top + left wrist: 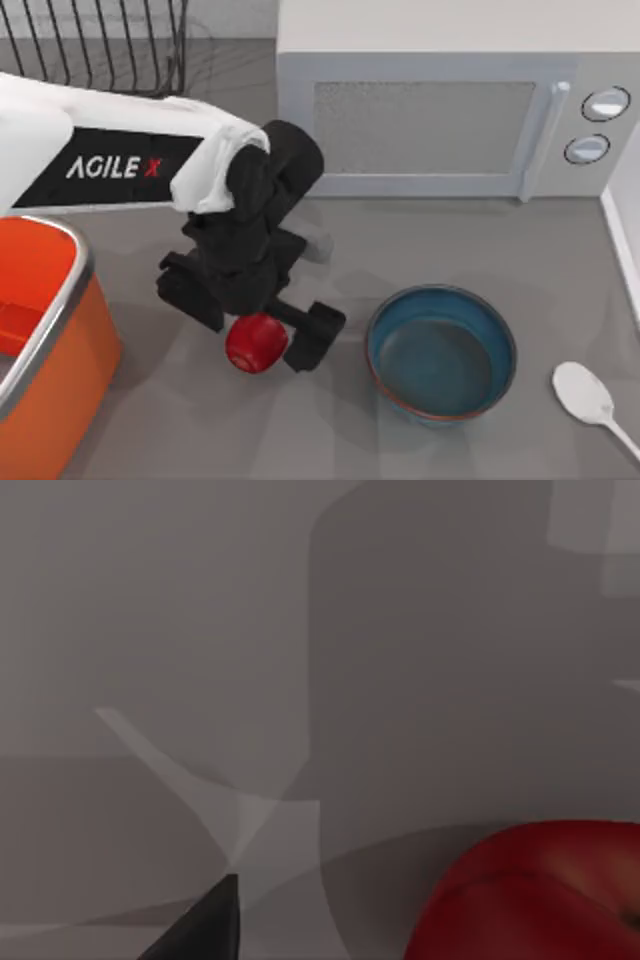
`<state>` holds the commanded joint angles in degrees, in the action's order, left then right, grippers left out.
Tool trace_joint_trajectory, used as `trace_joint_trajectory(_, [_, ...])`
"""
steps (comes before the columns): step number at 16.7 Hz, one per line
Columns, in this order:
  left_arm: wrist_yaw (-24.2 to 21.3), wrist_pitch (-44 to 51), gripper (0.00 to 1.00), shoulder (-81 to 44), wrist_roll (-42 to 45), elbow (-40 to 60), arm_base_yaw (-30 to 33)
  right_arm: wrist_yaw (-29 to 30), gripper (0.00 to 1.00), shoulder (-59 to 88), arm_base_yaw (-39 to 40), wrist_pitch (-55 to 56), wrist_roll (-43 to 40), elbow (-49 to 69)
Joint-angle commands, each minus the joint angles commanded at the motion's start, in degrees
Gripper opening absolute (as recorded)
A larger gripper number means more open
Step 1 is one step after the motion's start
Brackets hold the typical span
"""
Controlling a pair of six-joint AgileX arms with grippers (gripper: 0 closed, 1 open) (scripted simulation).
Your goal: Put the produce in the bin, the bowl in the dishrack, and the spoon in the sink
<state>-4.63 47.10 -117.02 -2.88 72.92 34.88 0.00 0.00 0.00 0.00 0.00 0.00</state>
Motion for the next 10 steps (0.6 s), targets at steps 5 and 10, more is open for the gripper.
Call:
trace_joint_trajectory(5, [0.0, 0.0, 0.77, 0.0, 0.0, 0.0, 0.0, 0.0, 1.00, 0.0, 0.0, 0.0, 0.0, 0.0])
trace_joint_trajectory(10, [0.0, 0.0, 0.40, 0.0, 0.0, 0.0, 0.0, 0.0, 1.00, 0.0, 0.0, 0.0, 0.0, 0.0])
